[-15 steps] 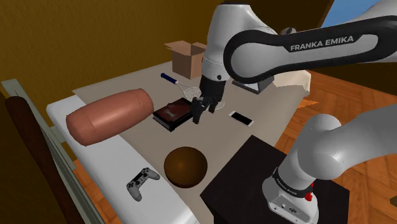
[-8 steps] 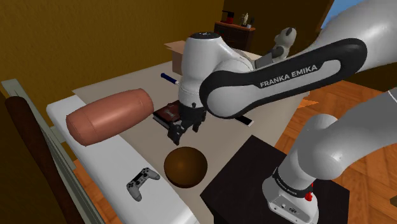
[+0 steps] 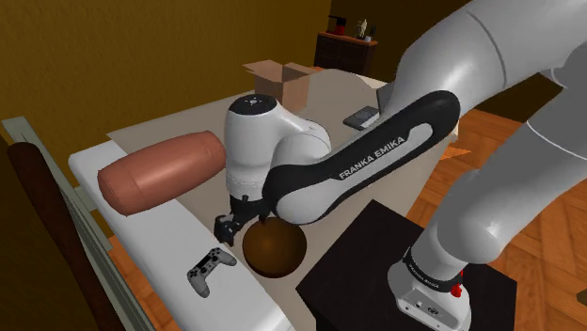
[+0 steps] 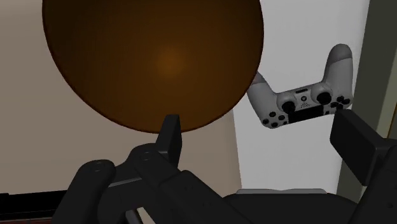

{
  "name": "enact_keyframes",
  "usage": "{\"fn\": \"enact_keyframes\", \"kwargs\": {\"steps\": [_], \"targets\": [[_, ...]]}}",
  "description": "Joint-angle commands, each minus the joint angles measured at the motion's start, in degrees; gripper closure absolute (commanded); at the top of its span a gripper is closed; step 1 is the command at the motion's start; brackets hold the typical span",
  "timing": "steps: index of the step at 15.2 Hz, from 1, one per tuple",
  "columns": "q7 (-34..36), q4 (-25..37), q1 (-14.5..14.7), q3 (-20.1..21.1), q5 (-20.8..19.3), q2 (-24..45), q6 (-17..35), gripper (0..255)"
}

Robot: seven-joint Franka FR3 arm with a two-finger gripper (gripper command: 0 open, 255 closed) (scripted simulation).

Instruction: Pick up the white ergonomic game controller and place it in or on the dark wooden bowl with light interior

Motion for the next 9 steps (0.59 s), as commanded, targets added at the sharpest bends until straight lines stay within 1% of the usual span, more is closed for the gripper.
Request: {"fn": "enact_keyframes", "kwargs": {"steps": [1, 3, 4, 6, 9], "targets": [[7.6, 2.6, -1.4, 2.8, -6.8, 6.8, 2.7, 0], [15.3, 5.5, -1.0, 3.6, -14.4, 13.1, 3.7, 0], [19.0, 7.2, -0.1, 3.2, -18.2, 16.3, 3.9, 0], [25.6, 10.8, 2.8, 1.4, -24.8, 22.2, 3.8, 0], [33.0, 16.8, 8.1, -2.2, -31.9, 30.2, 3.0, 0]]}}
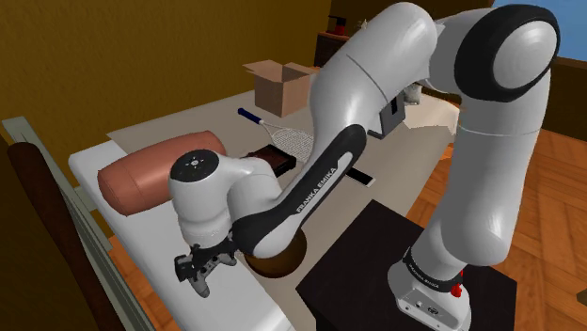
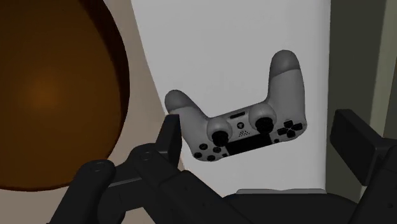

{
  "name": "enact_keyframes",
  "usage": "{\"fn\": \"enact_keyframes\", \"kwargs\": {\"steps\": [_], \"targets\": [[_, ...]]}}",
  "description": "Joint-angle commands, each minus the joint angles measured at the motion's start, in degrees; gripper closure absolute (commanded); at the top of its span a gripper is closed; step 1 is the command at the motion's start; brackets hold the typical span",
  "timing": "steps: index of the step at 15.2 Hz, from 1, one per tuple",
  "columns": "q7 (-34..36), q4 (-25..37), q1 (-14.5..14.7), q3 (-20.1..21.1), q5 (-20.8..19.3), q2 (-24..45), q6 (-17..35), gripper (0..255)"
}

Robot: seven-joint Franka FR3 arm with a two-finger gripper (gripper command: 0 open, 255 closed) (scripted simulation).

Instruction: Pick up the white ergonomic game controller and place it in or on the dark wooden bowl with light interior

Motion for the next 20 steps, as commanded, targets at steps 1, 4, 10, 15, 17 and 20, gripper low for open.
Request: {"fn": "enact_keyframes", "kwargs": {"steps": [1, 4, 10, 15, 17, 20], "targets": [[5.0, 4.7, 3.9, -2.7, -4.9, 5.8, -0.7, 0], [8.6, 9.2, 7.7, -5.5, -8.2, 11.2, -1.0, 0], [10.6, 10.1, 9.4, -8.1, -11.3, 14.9, 1.5, 0], [10.7, 10.2, 9.6, -8.3, -11.6, 15.3, 1.8, 0], [10.7, 10.2, 9.6, -8.3, -11.6, 15.3, 1.8, 0], [10.7, 10.2, 9.6, -8.3, -11.6, 15.3, 1.8, 255]]}}
